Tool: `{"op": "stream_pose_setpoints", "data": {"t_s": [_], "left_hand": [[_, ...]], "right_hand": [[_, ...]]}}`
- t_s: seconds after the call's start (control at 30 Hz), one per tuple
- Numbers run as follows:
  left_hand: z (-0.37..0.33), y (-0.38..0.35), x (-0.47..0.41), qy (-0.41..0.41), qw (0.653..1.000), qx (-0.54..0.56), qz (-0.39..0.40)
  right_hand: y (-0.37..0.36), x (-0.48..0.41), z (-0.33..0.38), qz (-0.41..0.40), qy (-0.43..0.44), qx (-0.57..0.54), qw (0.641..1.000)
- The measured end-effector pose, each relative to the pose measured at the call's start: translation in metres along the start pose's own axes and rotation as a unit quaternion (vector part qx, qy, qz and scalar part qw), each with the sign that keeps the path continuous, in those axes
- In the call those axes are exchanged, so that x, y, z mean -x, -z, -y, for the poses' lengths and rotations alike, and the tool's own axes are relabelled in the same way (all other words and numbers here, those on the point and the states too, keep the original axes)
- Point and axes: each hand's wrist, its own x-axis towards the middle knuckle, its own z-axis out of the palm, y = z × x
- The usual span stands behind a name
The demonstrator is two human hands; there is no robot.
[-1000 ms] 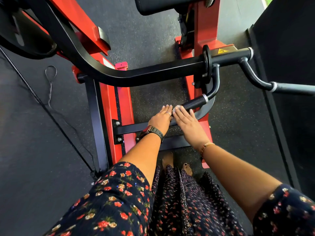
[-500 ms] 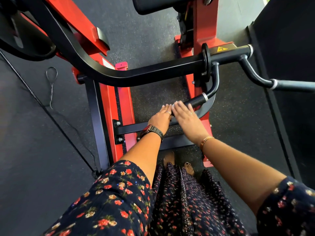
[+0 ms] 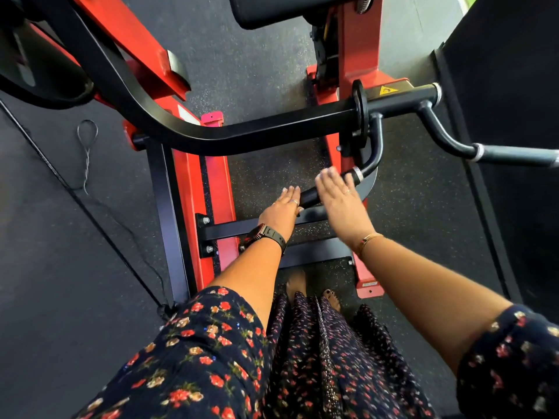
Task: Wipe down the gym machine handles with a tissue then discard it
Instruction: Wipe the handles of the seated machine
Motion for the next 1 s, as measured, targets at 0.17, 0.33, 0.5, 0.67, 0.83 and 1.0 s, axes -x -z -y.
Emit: {"op": "stream_pose_setpoints", "data": {"t_s": [0.17, 0.33, 0.5, 0.67, 0.83, 1.0], "left_hand": [[0.000, 0.000, 0.000, 0.006, 1.000, 0.001, -0.010], [-0.003, 0.003, 0.001, 0.003, 1.000, 0.010, 0.015], [-0.004, 0.003, 0.002, 0.007, 1.000, 0.019, 0.012], [-0.004, 0.003, 0.004, 0.008, 1.000, 0.001, -0.001], [-0.005, 0.003, 0.002, 0.002, 0.999, -0.028, 0.020], [-0.010, 0.007, 0.006, 0.003, 0.997, -0.069, 0.027]], "right_hand": [[-0.027, 0.022, 0.007, -0.060, 0.096, -0.024, 0.993], [-0.016, 0.026, -0.038, -0.080, -0.013, -0.037, 0.996], [0.001, -0.003, -0.025, -0.064, -0.033, -0.035, 0.997], [-0.019, 0.004, 0.021, -0.041, 0.088, -0.006, 0.995], [-0.020, 0.026, -0.012, -0.068, 0.041, 0.001, 0.997], [0.004, 0.011, -0.045, -0.045, -0.022, 0.009, 0.999]]}}
